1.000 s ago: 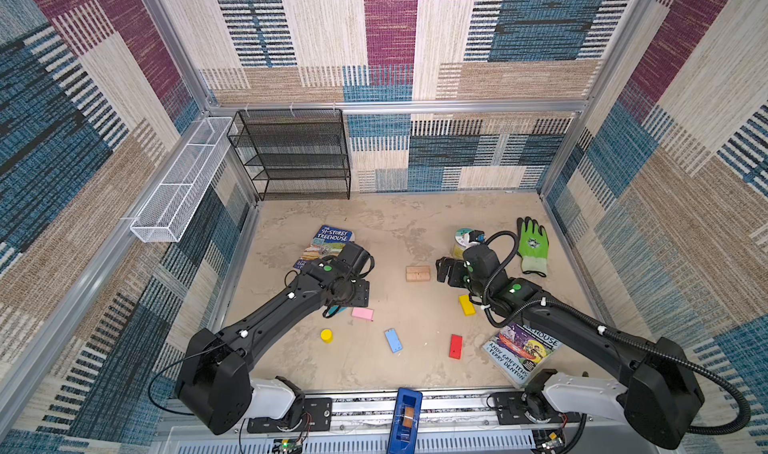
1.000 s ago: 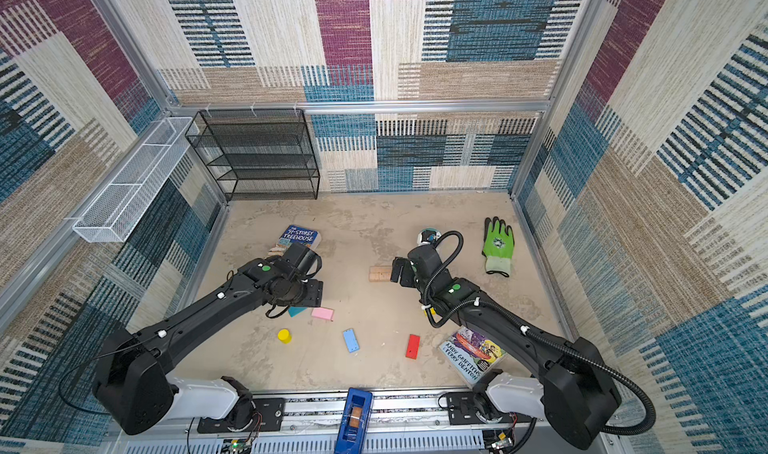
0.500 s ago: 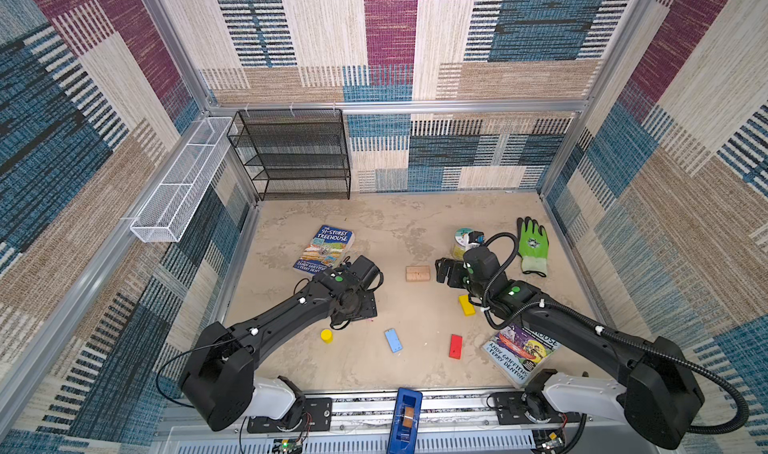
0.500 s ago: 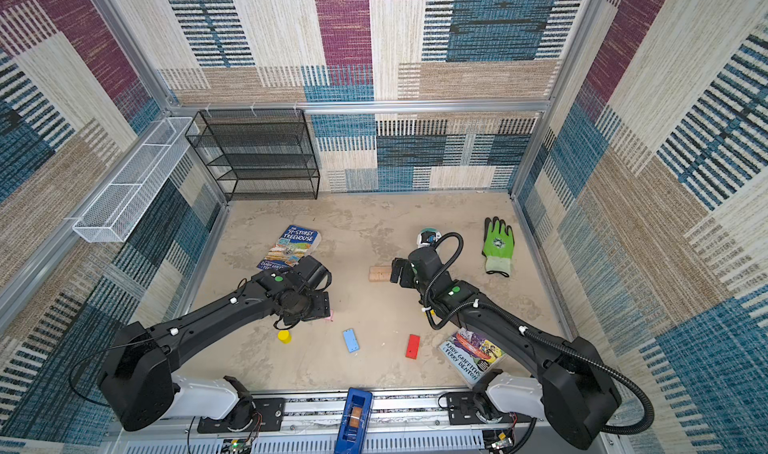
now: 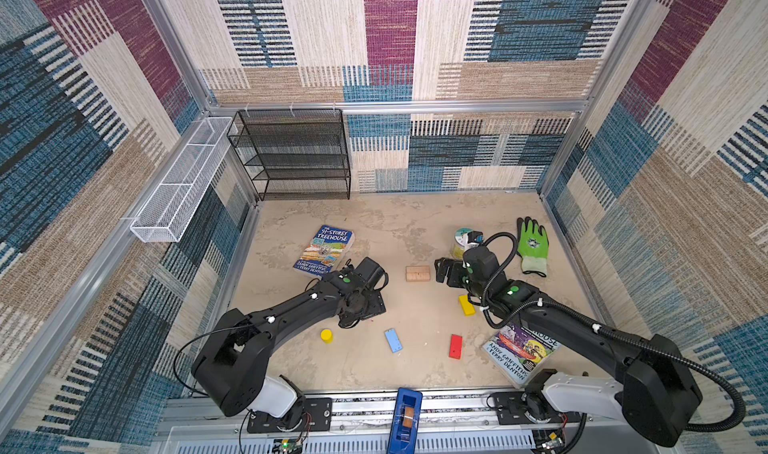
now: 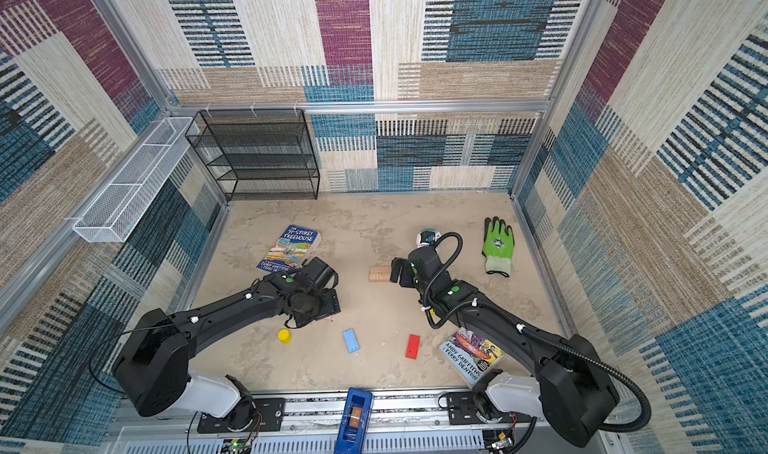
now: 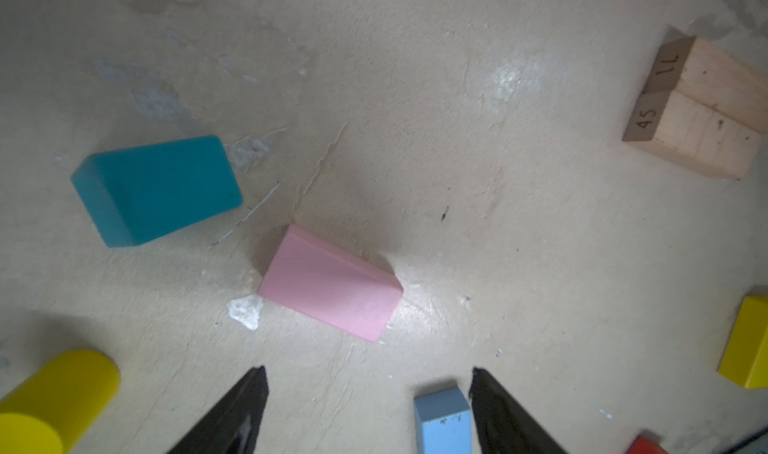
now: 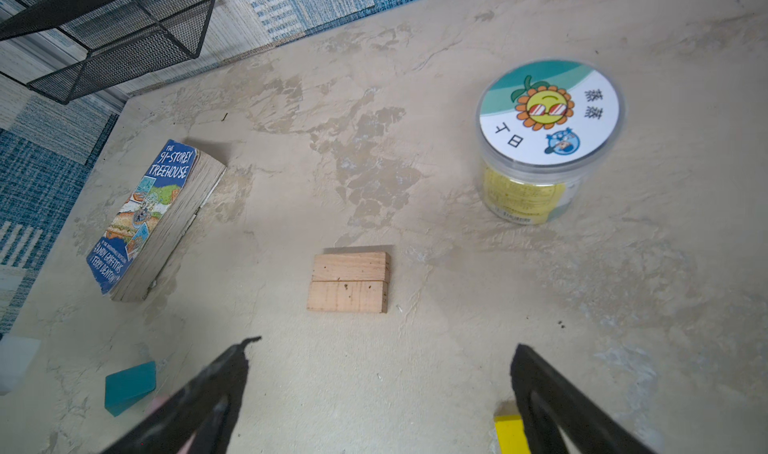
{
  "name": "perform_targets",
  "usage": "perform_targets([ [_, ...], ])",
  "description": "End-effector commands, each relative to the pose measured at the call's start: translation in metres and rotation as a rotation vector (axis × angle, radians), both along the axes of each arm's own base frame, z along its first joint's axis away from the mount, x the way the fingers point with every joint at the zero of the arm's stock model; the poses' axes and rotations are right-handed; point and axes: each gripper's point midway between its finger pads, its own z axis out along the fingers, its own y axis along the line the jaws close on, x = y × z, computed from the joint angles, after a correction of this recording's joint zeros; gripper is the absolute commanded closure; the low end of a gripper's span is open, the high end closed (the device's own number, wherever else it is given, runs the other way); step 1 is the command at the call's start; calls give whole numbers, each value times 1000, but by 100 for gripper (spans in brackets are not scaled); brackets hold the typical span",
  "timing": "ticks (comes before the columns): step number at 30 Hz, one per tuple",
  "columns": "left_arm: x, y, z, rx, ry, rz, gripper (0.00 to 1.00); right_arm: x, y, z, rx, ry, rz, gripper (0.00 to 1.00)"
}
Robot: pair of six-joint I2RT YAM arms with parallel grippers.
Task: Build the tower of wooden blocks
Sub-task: 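Lower the left gripper onto the pink block and close it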
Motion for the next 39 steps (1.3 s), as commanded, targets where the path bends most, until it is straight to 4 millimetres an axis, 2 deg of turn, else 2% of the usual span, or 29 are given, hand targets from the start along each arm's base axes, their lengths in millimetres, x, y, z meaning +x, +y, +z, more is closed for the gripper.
perform_targets([
  [1, 0, -2, -4, -16, 7, 36, 18, 5, 4, 7, 13, -26, 6, 0],
  [7, 2, -1, -15, -1, 14, 59, 18, 8, 5, 4, -1, -14, 8, 0],
  [14, 7, 4, -20, 28, -5, 80, 17, 6, -2, 6, 1, -24, -15, 0],
  [23, 7, 4, -37, 32, 12, 94, 17, 4, -10, 9, 1, -32, -46, 0],
  [31, 19, 6, -34, 85, -10, 66, 17, 2, -16, 12, 7, -43, -66, 0],
  [33, 22, 6, -35, 91, -13, 60, 18, 2, -17, 12, 8, -42, -68, 0],
  [39, 27, 4, -42, 118, -4, 10, 29, 2, -16, 10, 4, -36, -67, 0],
])
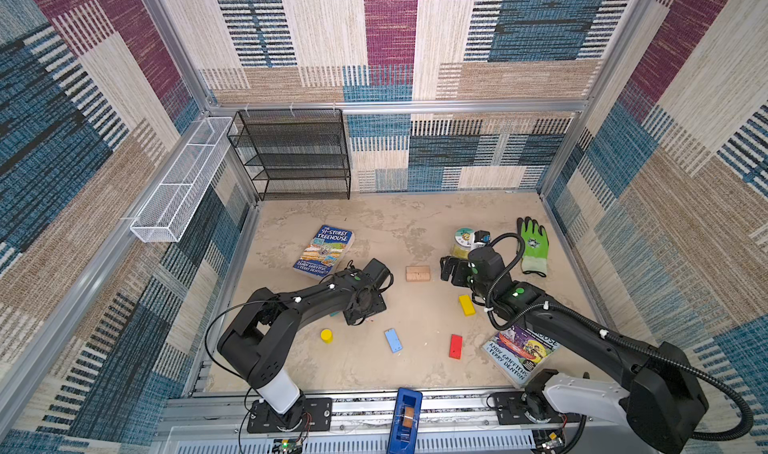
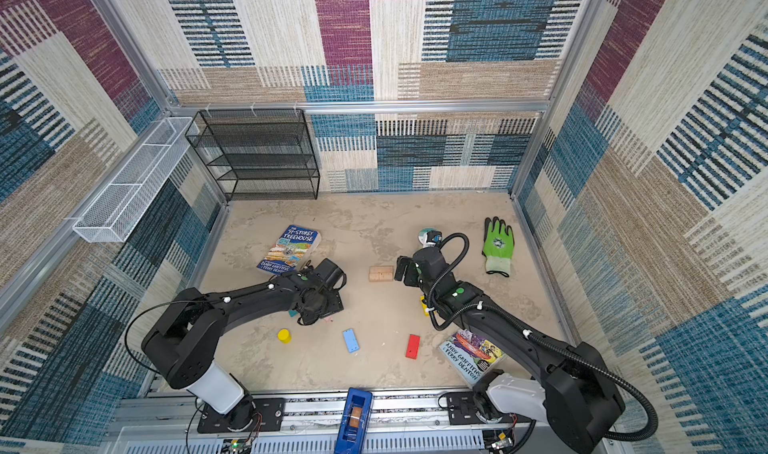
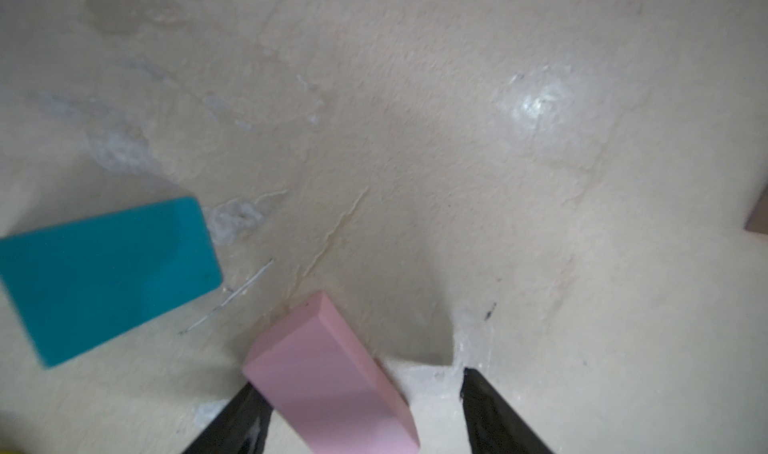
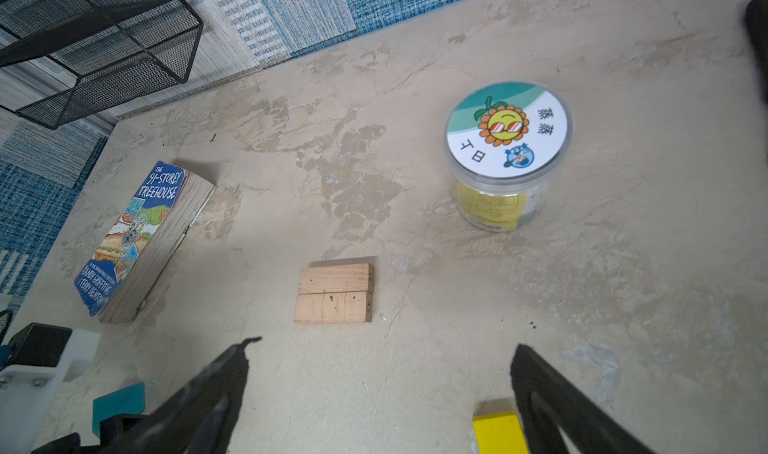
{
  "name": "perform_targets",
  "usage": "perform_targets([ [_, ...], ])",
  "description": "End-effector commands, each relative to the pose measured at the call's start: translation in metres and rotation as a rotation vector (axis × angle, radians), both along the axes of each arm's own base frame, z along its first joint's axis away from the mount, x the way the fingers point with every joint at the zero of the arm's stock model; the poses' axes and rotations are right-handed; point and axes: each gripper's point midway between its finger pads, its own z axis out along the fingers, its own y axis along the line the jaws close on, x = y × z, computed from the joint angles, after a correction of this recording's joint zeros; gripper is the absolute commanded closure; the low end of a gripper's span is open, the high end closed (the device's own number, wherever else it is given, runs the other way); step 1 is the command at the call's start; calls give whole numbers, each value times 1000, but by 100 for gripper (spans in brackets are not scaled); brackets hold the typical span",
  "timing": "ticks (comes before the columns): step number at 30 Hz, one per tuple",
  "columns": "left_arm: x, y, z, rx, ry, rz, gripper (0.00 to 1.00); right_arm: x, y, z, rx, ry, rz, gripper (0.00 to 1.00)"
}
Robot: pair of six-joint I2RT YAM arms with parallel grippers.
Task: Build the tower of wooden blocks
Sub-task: 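Lower the left gripper onto the pink block and close it, then lift the pink block with the left gripper and carry it toward the wooden bars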
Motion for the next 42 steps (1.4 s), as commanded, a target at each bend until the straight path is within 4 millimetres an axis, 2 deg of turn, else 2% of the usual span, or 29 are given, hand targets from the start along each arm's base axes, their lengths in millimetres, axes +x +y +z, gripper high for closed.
perform_targets([
  [1, 3, -1, -4, 27, 5, -58, 31, 2, -1, 3, 7, -10, -18, 0],
  [8, 6, -6, -9, 47, 20, -143, 42, 2, -1, 3, 11, -7, -18, 0],
  [23, 1, 6, 6, 144, 16, -329, 44, 5, 8, -4, 19, 19, 12, 0],
  [29, -2, 3, 7, 122, 24, -342, 51, 7, 11, -7, 16, 29, 20, 0],
  [38, -4, 0, -3, 120, 60, -339, 52, 7, 13, -6, 13, 34, 26, 0],
  [42, -3, 0, -2, 119, 56, -335, 59, 6, 11, -7, 11, 38, 22, 0],
])
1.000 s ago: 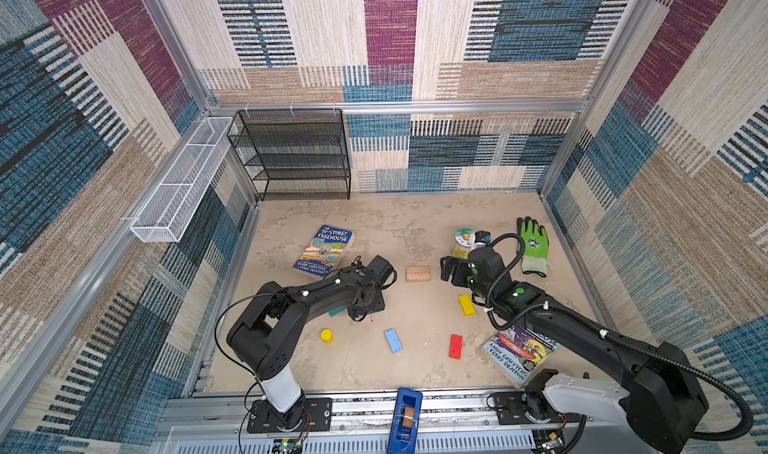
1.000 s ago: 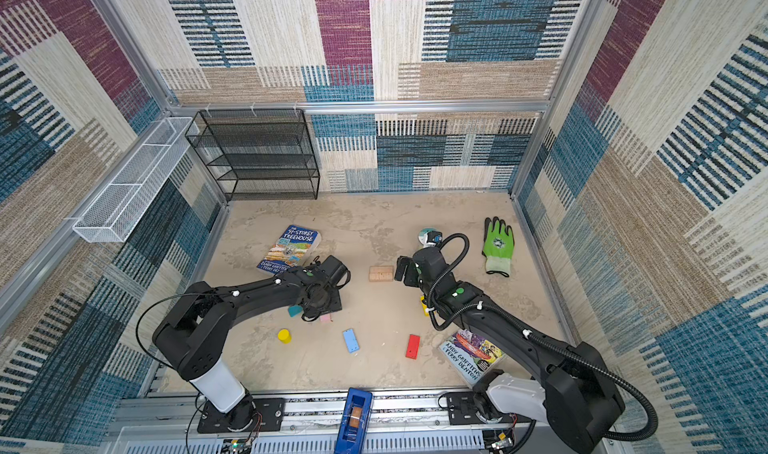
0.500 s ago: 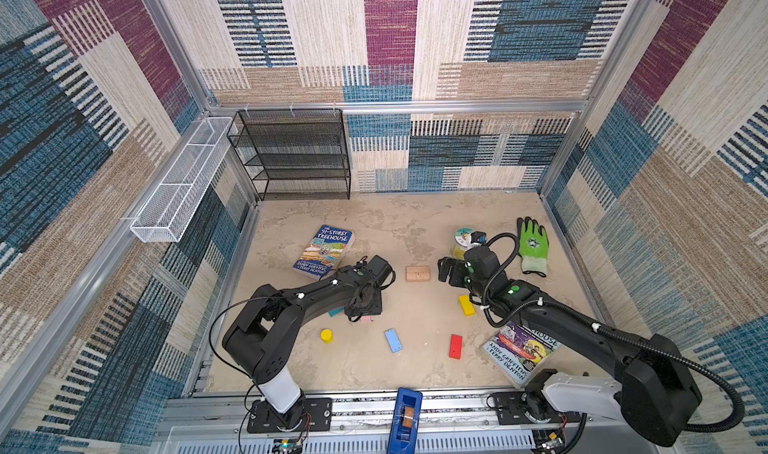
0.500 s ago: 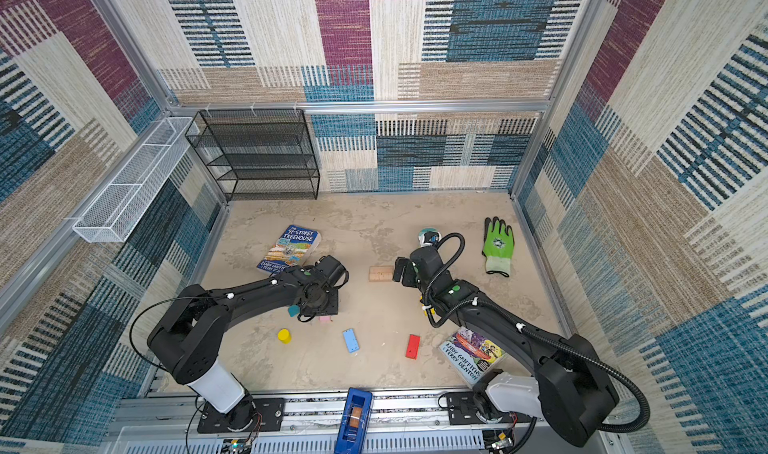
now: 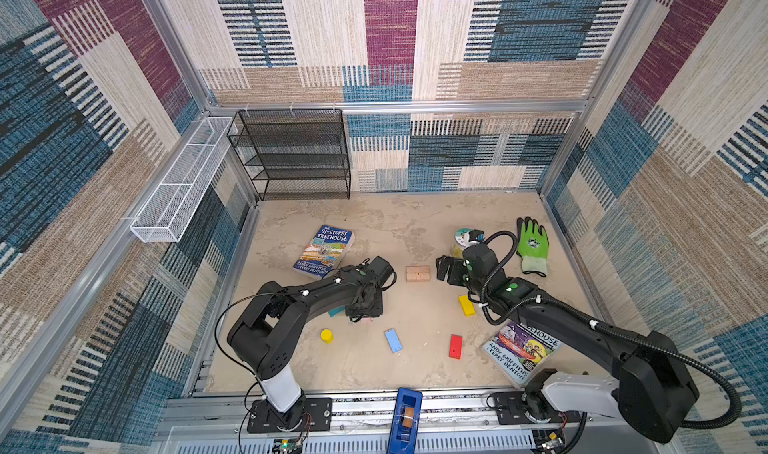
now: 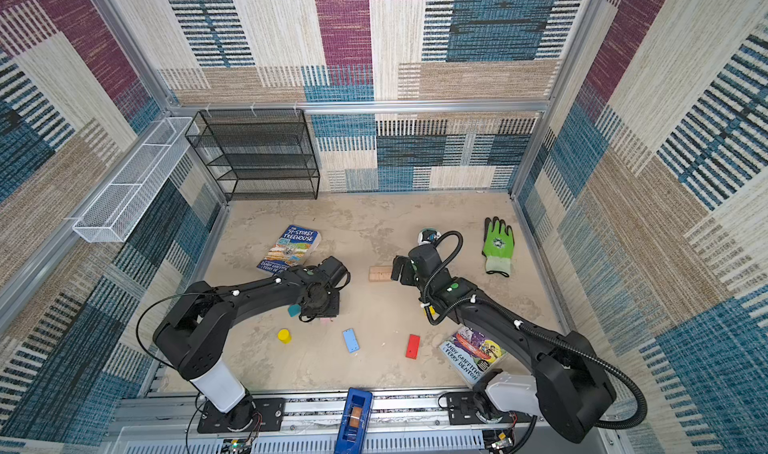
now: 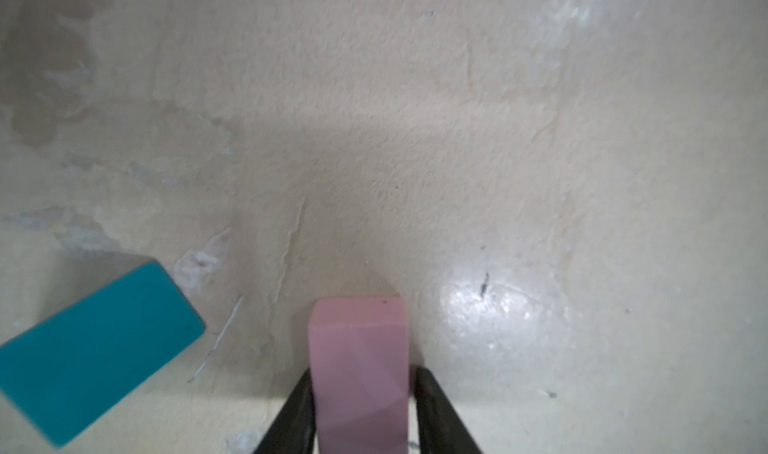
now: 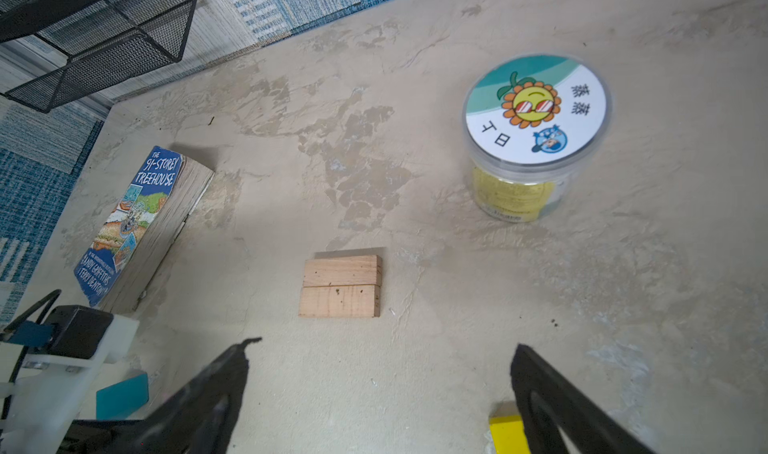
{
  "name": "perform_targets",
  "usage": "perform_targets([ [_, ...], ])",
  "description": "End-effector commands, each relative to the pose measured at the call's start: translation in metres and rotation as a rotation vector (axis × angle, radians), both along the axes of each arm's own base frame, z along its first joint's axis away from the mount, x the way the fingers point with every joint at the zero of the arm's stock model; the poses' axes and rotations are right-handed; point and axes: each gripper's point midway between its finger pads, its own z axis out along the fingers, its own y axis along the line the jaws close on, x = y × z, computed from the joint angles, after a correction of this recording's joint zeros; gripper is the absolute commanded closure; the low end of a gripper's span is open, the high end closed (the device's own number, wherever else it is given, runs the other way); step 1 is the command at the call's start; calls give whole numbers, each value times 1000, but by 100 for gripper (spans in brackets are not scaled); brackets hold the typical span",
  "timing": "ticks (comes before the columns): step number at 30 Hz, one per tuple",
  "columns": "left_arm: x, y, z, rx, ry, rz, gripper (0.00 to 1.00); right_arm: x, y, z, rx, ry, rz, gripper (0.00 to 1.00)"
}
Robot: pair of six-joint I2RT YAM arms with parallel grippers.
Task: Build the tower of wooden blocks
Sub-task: 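Lift the pink block with the left gripper and carry it toward the wooden bars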
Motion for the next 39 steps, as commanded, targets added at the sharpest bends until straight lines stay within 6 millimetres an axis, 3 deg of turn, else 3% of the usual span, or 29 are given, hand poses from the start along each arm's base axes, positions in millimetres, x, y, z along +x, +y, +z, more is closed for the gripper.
perform_targets([
  [1, -1, 1, 2, 3, 5, -11, 59, 1, 0, 4, 5, -11, -1, 0],
  [15, -4, 3, 3, 2, 7, -3, 58, 0, -1, -1, 1, -3, -7, 0],
  [18, -4, 2, 2, 2, 14, -6, 65, -1, -2, -2, 1, -1, -7, 0],
  [22, -7, -3, 3, -15, 34, -19, 83, -1, -2, -2, 0, 0, -9, 0],
  [24, -6, -5, 8, -23, 28, -21, 85, -1, -2, -3, 0, 1, -8, 0],
  [31, 8, -16, 53, -63, -33, -30, 85, 0, -1, -11, -16, 10, 3, 0],
  [39, 48, -48, 106, -128, -130, -76, 85, 2, -1, -16, -26, 15, 3, 0],
])
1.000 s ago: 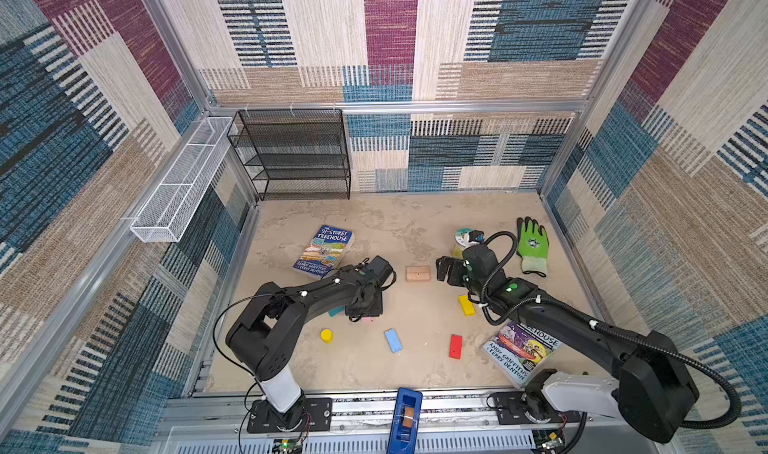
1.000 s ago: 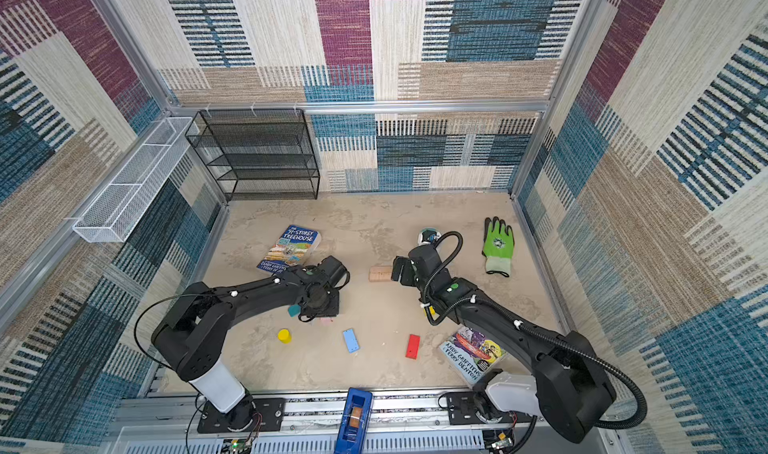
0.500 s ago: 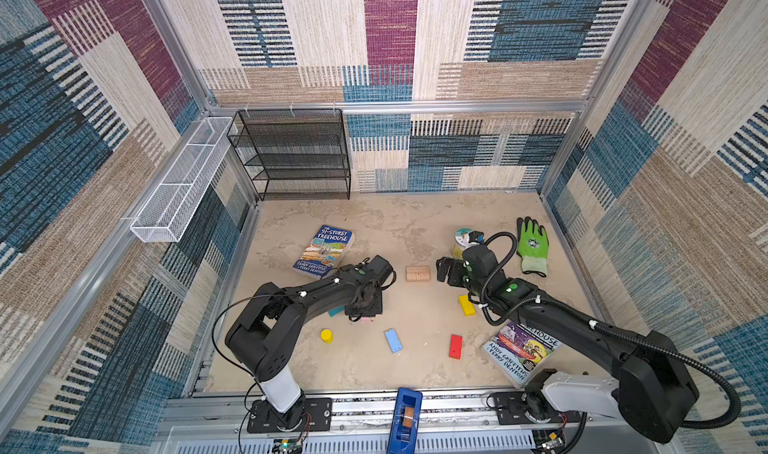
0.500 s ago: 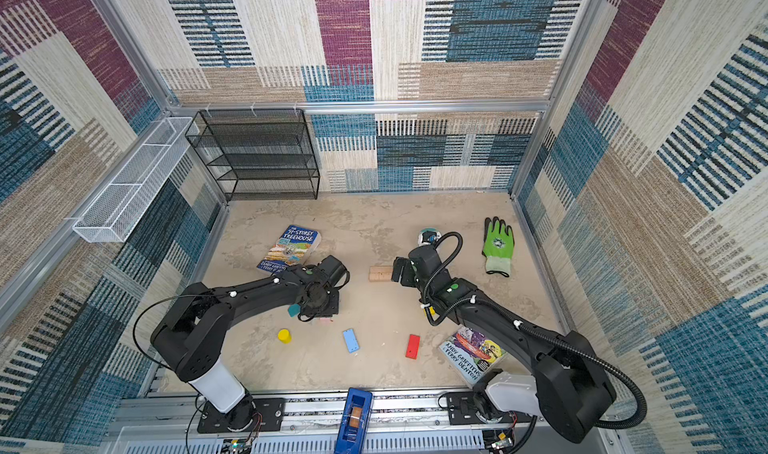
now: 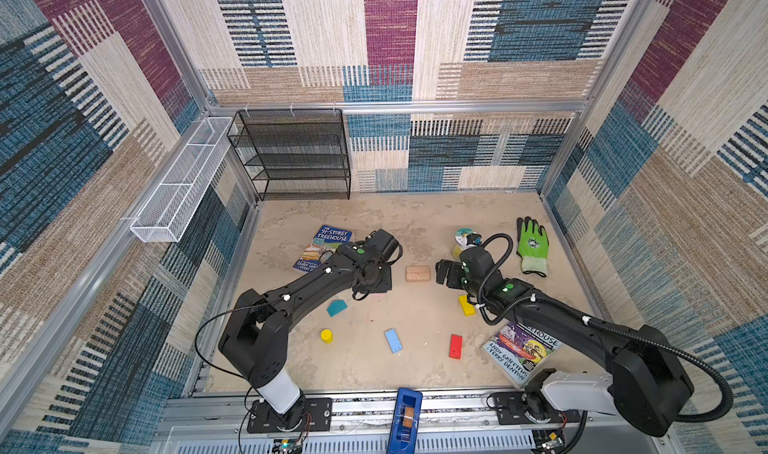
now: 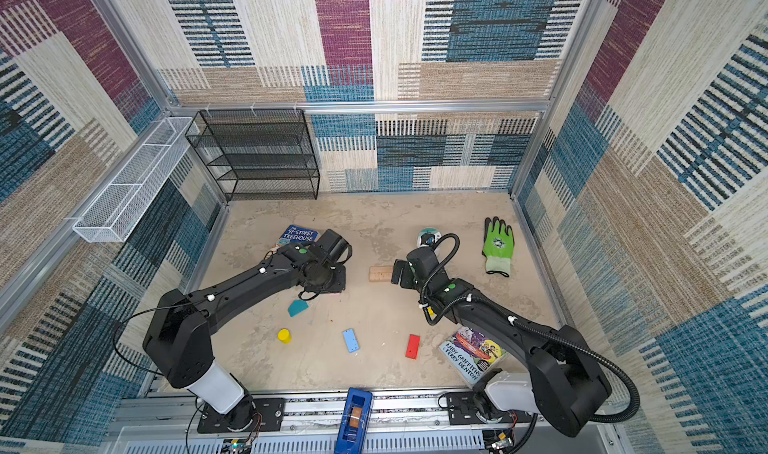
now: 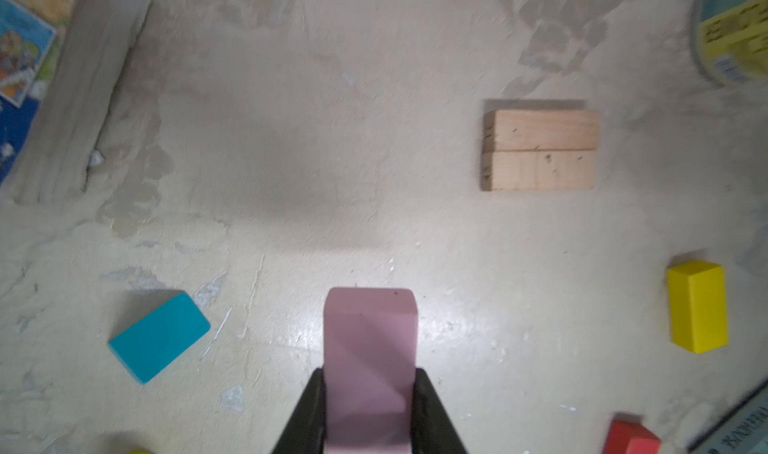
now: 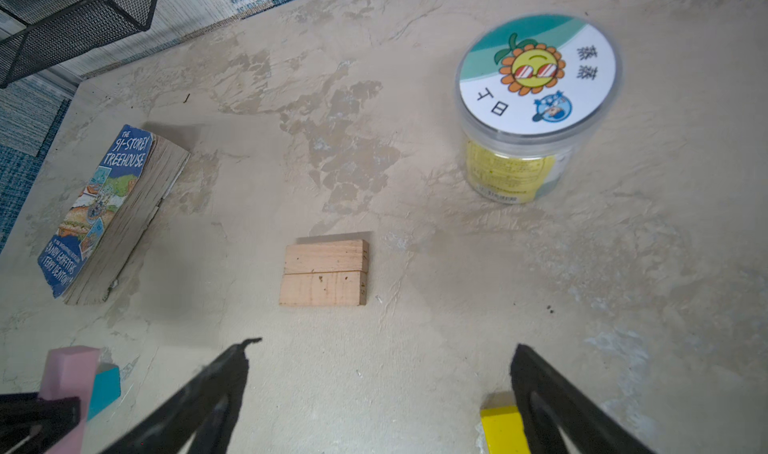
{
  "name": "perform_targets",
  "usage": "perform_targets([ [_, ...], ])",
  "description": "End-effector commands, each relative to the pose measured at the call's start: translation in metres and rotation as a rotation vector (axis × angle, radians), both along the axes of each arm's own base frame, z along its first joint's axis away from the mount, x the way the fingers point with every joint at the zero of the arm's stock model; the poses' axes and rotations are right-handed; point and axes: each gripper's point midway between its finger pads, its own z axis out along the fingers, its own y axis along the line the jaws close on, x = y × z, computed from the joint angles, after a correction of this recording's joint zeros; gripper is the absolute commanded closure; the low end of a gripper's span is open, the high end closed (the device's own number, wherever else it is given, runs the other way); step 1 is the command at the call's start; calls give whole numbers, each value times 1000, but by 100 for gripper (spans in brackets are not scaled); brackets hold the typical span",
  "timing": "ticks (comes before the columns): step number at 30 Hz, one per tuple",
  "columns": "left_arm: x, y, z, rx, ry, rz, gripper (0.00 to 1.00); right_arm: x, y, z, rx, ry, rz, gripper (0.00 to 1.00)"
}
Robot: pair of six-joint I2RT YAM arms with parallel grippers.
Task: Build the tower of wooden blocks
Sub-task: 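Lift the pink block with the left gripper and carry it toward the wooden bars, then lower the pink block onto the wooden bars with the left gripper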
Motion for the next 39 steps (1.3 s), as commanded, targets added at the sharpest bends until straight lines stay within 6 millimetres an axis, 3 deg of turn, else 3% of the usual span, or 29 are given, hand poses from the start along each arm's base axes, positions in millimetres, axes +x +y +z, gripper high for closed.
perform_targets([
  [1, 10, -12, 10, 1, 2, -46, 85, 4, 0, 4, 1, -27, -2, 0],
  [11, 44, -66, 2, -25, 36, -112, 85, 2, -25, -19, -1, 24, -65, 0],
  [21, 49, -104, -21, -26, 78, -126, 86, -7, -44, 2, 6, -41, -108, 0],
  [29, 57, -117, -40, 8, 84, -88, 86, -12, -54, 13, 25, -75, -134, 0],
  [39, 61, -111, -49, 52, 70, -22, 84, -14, -55, 9, 29, -69, -137, 0],
])
